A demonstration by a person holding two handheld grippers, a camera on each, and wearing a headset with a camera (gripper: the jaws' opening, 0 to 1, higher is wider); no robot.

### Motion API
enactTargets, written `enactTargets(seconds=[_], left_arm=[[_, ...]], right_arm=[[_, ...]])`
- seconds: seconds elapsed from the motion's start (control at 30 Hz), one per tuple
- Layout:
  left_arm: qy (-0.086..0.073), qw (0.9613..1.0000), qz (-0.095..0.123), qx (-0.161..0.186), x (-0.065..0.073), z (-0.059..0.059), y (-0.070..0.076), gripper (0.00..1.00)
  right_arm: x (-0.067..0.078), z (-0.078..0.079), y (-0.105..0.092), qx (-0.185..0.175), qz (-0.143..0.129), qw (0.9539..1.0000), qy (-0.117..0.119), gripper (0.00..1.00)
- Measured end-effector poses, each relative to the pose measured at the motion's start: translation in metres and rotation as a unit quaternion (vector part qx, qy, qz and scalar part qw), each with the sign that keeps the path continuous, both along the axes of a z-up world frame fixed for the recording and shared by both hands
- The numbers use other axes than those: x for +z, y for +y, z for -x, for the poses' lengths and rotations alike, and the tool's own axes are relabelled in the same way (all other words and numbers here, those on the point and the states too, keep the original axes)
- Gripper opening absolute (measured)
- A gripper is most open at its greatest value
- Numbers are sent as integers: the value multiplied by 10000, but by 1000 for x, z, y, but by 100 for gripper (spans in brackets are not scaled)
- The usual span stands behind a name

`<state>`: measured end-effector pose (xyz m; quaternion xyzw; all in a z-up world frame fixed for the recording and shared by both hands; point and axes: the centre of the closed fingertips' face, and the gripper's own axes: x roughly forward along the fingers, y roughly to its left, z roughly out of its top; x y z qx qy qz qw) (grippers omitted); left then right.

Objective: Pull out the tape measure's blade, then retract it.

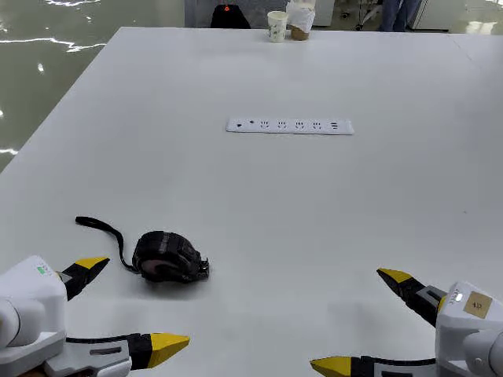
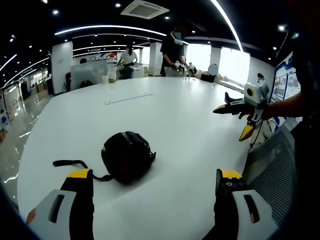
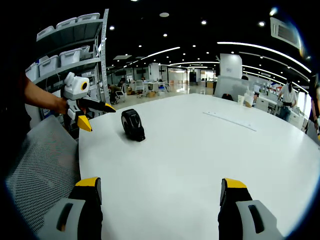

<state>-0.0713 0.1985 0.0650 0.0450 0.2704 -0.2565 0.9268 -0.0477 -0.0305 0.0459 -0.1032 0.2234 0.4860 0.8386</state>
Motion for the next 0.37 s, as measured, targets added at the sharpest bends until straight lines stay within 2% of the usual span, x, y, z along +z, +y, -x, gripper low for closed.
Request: enactTargets(seconds=[0.37], left_arm=[[6,10000,-22,2,-1,0,3,99]], right_arm=[[1,1,-1,-1,6,10000,-5,99]])
